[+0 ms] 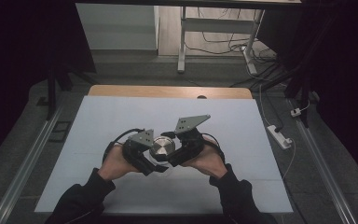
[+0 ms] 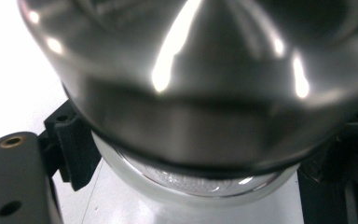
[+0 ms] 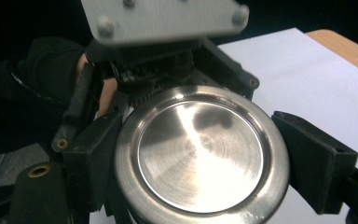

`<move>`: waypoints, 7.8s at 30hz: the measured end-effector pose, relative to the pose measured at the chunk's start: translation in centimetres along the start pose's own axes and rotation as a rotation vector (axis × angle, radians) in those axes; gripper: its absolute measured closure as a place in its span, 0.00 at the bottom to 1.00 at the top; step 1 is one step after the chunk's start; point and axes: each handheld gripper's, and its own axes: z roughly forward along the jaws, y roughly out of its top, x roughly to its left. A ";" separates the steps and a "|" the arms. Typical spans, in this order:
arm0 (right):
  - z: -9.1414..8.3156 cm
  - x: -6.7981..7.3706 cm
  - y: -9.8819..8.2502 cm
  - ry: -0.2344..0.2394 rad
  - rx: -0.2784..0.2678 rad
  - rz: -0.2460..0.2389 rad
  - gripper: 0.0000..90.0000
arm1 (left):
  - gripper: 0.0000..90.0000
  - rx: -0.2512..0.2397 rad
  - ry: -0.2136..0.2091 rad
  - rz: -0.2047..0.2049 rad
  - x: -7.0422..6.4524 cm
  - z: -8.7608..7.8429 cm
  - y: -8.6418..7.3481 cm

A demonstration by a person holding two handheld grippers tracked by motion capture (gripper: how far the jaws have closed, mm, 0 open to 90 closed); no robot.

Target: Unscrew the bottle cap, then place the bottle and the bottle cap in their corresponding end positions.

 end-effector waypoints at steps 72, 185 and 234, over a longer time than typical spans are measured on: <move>-2.4 3.7 -3.3 -0.137 -0.035 0.015 0.22 | 0.17 -0.049 0.246 -0.147 2.7 -1.6 -0.9; 7.0 -0.6 -12.3 -0.240 0.212 0.072 0.22 | 0.17 -0.032 0.353 -0.208 12.3 7.4 -1.8; 4.6 -0.9 -10.6 -0.243 0.114 0.159 0.06 | 0.01 -0.052 0.336 -0.297 9.7 3.1 -3.5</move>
